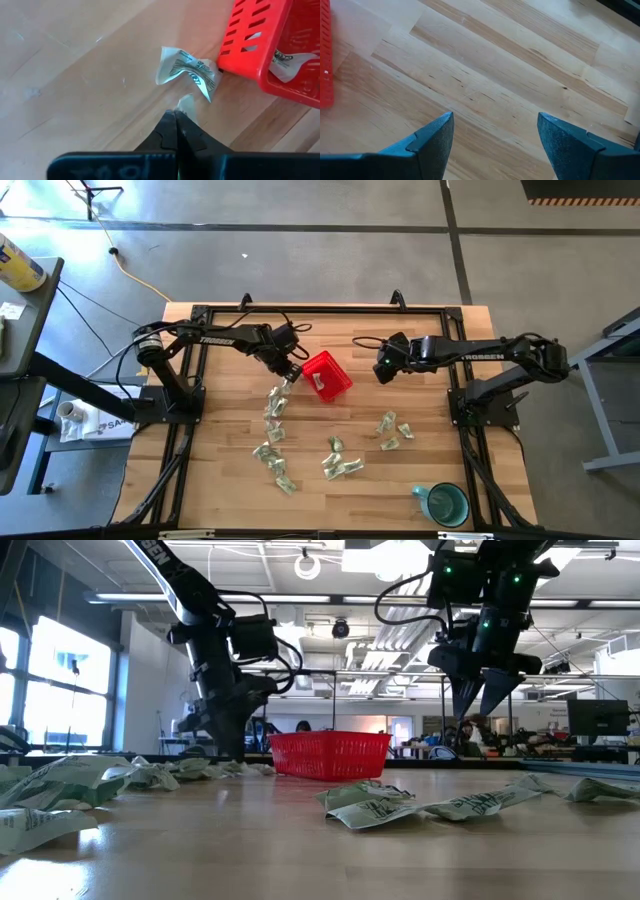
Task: Pick and place Stevia / Truvia into bins
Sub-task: Put the stevia packet into the red basket
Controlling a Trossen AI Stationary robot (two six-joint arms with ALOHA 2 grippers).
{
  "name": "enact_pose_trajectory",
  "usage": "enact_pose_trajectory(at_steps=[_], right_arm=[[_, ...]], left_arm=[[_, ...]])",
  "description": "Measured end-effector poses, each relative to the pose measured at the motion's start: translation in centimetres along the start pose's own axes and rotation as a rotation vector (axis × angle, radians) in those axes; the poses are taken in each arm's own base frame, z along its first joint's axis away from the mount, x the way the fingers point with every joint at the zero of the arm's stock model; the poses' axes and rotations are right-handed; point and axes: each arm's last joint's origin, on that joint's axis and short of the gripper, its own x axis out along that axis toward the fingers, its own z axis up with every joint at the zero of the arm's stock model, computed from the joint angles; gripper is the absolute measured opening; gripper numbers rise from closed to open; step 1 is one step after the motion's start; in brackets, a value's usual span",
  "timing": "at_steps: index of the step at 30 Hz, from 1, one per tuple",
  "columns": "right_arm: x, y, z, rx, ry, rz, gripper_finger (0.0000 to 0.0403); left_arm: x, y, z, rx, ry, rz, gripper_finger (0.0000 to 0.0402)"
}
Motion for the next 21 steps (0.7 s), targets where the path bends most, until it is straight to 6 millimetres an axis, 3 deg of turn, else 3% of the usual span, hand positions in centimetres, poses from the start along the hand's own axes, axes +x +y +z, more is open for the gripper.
enact_pose_trajectory(at_steps=[8, 11, 21], right_arm=[[0.0, 0.0, 0.0, -0.018, 0.001, 0.0, 0.0277], [0.0, 0.0, 0.0, -0.017, 0.009, 0.009, 0.0277], [0.2, -0.3, 0.2, -0.007, 0.021, 0.008, 0.0277]], left_arm=[[-0.1, 0.0, -0.2, -0.011, 0.018, 0.0, 0.003], [-1.1, -0.1, -0.2, -0.011, 0.021, -0.002, 0.0022], [-9.6, -2.6, 1.2, 0.031, -0.246, -0.142, 0.0022]])
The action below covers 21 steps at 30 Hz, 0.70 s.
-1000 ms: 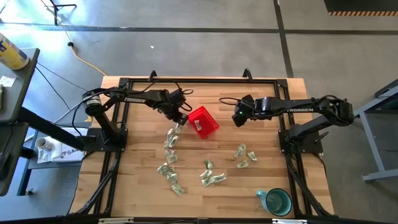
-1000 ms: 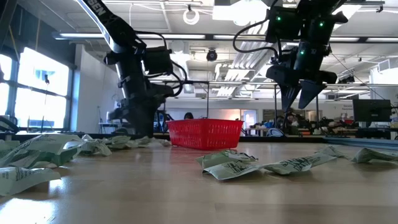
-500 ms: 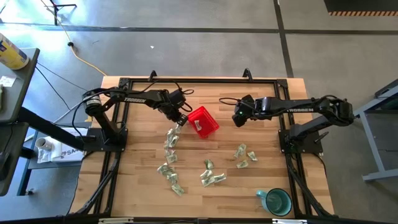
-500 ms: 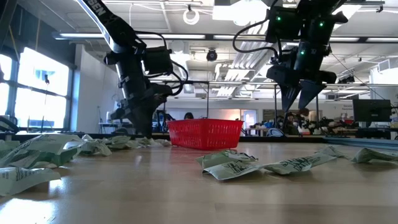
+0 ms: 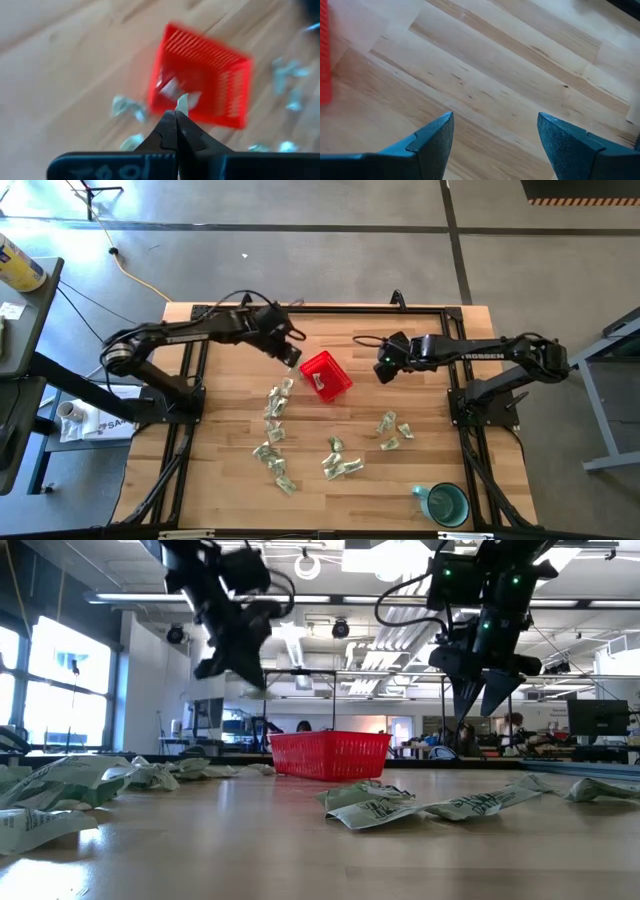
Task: Pick and place Stevia / Truvia into bins
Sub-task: Put the stevia packet into the red basket
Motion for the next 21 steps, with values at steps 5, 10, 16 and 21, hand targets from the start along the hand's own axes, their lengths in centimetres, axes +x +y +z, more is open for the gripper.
enact_pose_trajectory(at_steps=[5, 10, 16, 21], right_arm=[[0.1, -0.2, 0.2, 0.011, -0.001, -0.004, 0.0277], [0.2, -0.4, 0.4, 0.011, -0.001, -0.009, 0.0277], [0.3, -0.5, 0.5, 0.007, -0.001, -0.008, 0.0277], [0.3, -0.5, 0.5, 0.006, -0.001, -0.007, 0.0277]], left_arm=[[-0.4, -1.3, 1.2, 0.04, -0.08, -0.064, 0.0022], [3.1, -2.6, 1.0, 0.071, -0.062, -0.092, 0.0043], [5.1, -4.3, -0.2, 0.135, -0.093, -0.033, 0.016], [2.8, -4.0, -0.7, 0.285, -0.052, -0.001, 0.0243]])
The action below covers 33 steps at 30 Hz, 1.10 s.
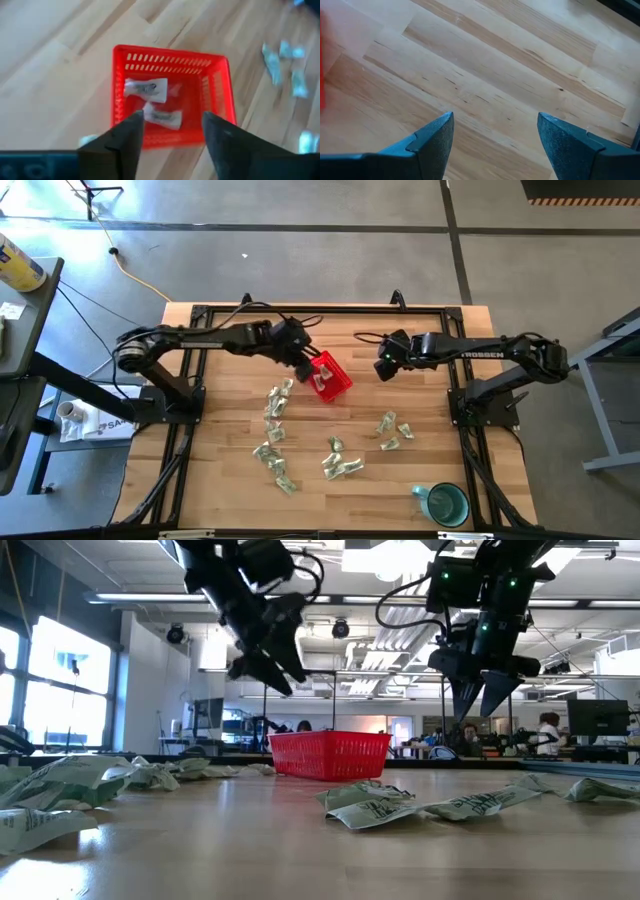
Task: Pick and place Stevia / Truvia into bins
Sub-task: Put the stevia packet into the red basket
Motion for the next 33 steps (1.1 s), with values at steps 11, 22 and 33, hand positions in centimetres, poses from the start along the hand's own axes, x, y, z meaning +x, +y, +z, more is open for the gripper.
enact_pose_trajectory(at_steps=[11, 22, 33], right_arm=[[0.0, 0.1, 0.0, -0.031, 0.015, 0.022, 0.0277], [0.0, 0.2, -0.1, -0.03, 0.04, 0.052, 0.0277], [0.0, 0.2, -0.1, -0.006, 0.042, 0.052, 0.0277]], left_arm=[[-2.0, 4.2, -1.7, 0.58, 0.213, 0.142, 0.0217], [4.0, 6.2, -1.6, 0.696, 0.214, 0.072, 0.0188], [7.0, 6.5, -2.7, 0.705, 0.292, 0.054, 0.0238]])
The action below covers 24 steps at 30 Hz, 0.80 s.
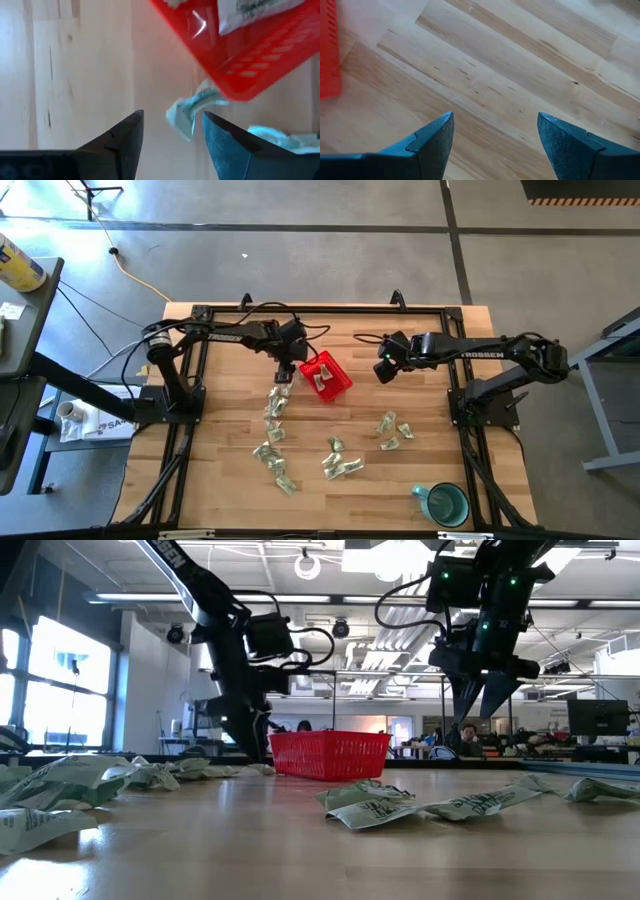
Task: Pick and place Stevia / Truvia into bins
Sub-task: Put the stevia packet into the red basket
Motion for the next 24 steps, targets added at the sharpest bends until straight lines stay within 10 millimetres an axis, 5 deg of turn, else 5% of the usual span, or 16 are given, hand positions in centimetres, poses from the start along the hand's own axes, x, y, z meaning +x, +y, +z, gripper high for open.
enact_pose_trajectory(at_steps=[10, 20, 24], right_arm=[[0.0, 0.0, 0.0, 0.027, 0.001, 0.001, 0.0277], [0.0, -0.1, 0.1, 0.01, -0.019, -0.018, 0.0277], [0.0, -0.1, 0.1, 0.002, -0.032, -0.03, 0.0277]], left_arm=[[1.9, -0.3, -0.4, 0.008, 0.029, -0.08, 0.0189], [0.9, -0.2, -0.9, -0.087, 0.196, -0.02, 0.0022], [0.1, 0.1, -1.5, -0.129, 0.377, 0.125, 0.0039]])
